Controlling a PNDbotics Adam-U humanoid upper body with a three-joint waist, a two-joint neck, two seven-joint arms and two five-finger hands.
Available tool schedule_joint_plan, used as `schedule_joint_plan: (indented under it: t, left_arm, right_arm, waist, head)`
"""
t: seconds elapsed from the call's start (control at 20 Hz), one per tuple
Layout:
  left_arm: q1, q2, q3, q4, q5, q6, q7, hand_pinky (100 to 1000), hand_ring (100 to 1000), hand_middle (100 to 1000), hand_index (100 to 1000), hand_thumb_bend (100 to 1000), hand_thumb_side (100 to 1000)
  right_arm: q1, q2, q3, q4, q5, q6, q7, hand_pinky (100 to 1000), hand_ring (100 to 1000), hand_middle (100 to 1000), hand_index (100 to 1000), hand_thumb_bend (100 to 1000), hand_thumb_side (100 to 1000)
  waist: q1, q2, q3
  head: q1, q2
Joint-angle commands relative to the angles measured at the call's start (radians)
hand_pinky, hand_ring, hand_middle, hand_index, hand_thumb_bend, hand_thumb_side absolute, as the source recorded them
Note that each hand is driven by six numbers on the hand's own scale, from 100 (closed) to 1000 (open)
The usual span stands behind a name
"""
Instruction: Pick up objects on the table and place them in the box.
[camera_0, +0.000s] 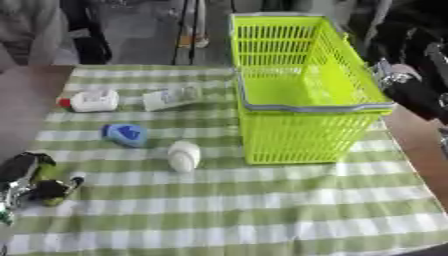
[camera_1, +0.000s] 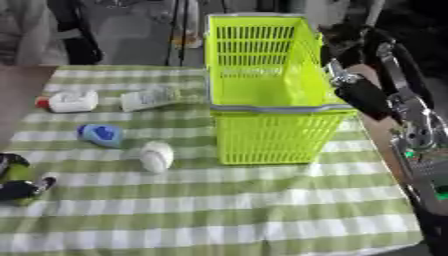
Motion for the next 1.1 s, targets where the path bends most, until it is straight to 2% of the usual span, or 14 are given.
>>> schedule_joint_plan:
  t: [0.05, 0.1, 0.25, 0.3, 0.5, 0.65, 0.9, 1.1]
  left_arm:
    - [-0.011, 0.019, 0.008, 0.005, 0.024, 0.014, 0.043, 125, 597, 591, 709, 100, 205]
    - [-0.012, 0.020, 0.008, 0.005, 0.032, 0.018, 0.056, 100, 562, 566, 677, 100, 138]
    - [-0.013, 0.022, 0.007, 0.002, 0.053, 0.026, 0.081, 100, 568, 566, 678, 100, 146]
    - [-0.013, 0.025, 0.007, -0.003, 0.062, 0.023, 0.079, 100, 601, 570, 694, 100, 182]
    - [-0.025, 0.044, 0.021, -0.062, 0.110, 0.008, 0.041, 105, 621, 566, 705, 100, 237]
    - [-0.033, 0.060, 0.031, -0.108, 0.144, 0.007, 0.013, 106, 625, 567, 708, 100, 242]
    - [-0.096, 0.114, 0.056, -0.244, 0.209, 0.012, 0.010, 100, 632, 562, 720, 100, 301]
    - [-0.128, 0.128, 0.055, -0.310, 0.261, 0.020, 0.007, 100, 636, 563, 726, 100, 310]
  right_arm:
    - [-0.013, -0.019, -0.008, -0.010, -0.003, -0.003, 0.000, 620, 573, 704, 855, 265, 582]
    - [-0.013, -0.018, -0.008, -0.010, -0.003, -0.003, 0.000, 620, 573, 704, 855, 265, 582]
    - [-0.014, -0.018, -0.008, -0.010, -0.003, -0.004, 0.001, 620, 573, 704, 855, 265, 582]
    - [-0.014, -0.018, -0.008, -0.010, -0.003, -0.004, 0.001, 620, 573, 704, 855, 265, 582]
    - [-0.013, -0.020, -0.009, -0.009, -0.002, -0.003, 0.000, 620, 574, 704, 855, 265, 582]
    - [-0.013, -0.020, -0.009, -0.009, -0.002, -0.003, 0.000, 620, 574, 704, 855, 265, 582]
    - [-0.010, -0.022, -0.009, -0.008, -0.002, -0.003, 0.000, 620, 574, 704, 855, 264, 582]
    - [-0.011, -0.021, -0.009, -0.007, -0.002, -0.004, 0.001, 620, 574, 704, 855, 264, 582]
  waist:
    - [0.000, -0.009, 0.000]
    - [0.001, -0.009, 0.000]
    - [0.001, -0.010, 0.000]
    - [0.001, -0.010, 0.000]
    - [0.000, -0.011, 0.001]
    - [0.000, -0.012, 0.002]
    - [0.002, -0.016, 0.002]
    - [0.002, -0.017, 0.001]
  head:
    - [-0.001, -0.002]
    - [-0.002, -0.002]
    - [-0.002, -0.002]
    - [-0.002, -0.003]
    - [-0.004, -0.003]
    - [-0.005, -0.003]
    - [-0.006, -0.002]
    - [-0.005, -0.003]
